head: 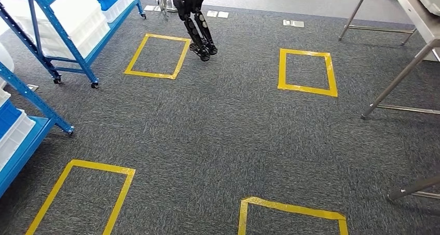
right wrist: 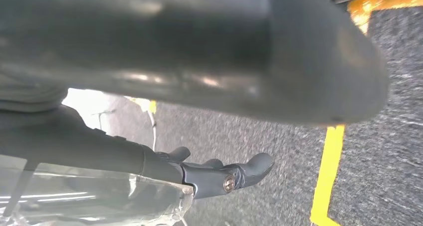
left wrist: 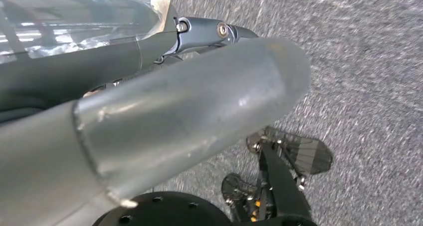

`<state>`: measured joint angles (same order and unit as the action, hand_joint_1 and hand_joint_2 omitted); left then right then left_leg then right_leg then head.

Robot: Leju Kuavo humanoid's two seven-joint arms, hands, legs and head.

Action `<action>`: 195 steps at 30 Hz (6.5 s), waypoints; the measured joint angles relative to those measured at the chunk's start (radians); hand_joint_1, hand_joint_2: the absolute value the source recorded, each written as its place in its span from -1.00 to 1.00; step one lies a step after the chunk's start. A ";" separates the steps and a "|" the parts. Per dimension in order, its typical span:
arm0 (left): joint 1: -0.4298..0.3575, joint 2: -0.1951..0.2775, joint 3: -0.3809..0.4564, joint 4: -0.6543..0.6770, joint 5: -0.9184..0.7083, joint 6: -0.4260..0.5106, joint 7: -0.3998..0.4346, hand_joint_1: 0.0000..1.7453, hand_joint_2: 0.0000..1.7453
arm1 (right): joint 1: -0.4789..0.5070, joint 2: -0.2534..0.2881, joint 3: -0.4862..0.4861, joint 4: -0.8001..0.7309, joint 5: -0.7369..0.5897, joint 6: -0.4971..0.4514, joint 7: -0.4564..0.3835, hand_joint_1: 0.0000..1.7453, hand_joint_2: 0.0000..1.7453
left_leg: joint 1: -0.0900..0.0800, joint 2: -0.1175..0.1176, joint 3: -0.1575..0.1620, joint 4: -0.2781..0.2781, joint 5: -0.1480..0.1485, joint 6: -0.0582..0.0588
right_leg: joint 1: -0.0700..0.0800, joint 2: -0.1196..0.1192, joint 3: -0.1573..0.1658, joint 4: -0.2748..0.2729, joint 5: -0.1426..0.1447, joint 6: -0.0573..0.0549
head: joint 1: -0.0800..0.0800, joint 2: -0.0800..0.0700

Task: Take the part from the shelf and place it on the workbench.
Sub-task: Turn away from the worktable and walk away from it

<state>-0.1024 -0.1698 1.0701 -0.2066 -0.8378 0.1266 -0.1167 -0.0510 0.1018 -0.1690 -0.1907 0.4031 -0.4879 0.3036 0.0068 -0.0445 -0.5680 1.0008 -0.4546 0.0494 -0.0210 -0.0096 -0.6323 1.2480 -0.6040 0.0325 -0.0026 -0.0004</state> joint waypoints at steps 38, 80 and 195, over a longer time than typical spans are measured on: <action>0.004 0.009 -0.036 -0.001 -0.010 0.003 0.012 -1.00 -1.00 | 0.000 0.007 -0.003 0.001 0.040 -0.011 0.032 -1.00 -1.00 | 0.003 -0.061 -0.013 0.022 -0.011 -0.037 | -0.015 0.039 0.093 -0.216 0.088 0.009 | 0.001 0.000; 0.007 0.009 -0.008 -0.001 -0.014 -0.006 -0.014 -1.00 -1.00 | 0.004 0.002 0.016 0.002 0.043 -0.013 0.019 -1.00 -1.00 | -0.002 0.080 -0.072 0.123 -0.025 -0.032 | 0.006 -0.060 0.109 -0.211 0.071 -0.036 | -0.009 0.000; 0.008 0.002 0.010 0.002 -0.003 -0.020 -0.064 -1.00 -1.00 | 0.002 -0.023 -0.016 0.003 0.099 -0.033 -0.059 -1.00 -1.00 | -0.001 0.038 -0.041 0.128 -0.088 -0.041 | -0.009 0.004 0.088 -0.221 0.108 -0.036 | -0.008 0.000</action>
<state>-0.0941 -0.1680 1.0806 -0.2049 -0.8405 0.1069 -0.1804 -0.0489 0.0785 -0.1846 -0.1873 0.5026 -0.5209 0.2445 0.0060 -0.0068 -0.6094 1.1285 -0.5426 0.0085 -0.0302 -0.0051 -0.5444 1.0273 -0.4955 -0.0035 -0.0108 -0.0004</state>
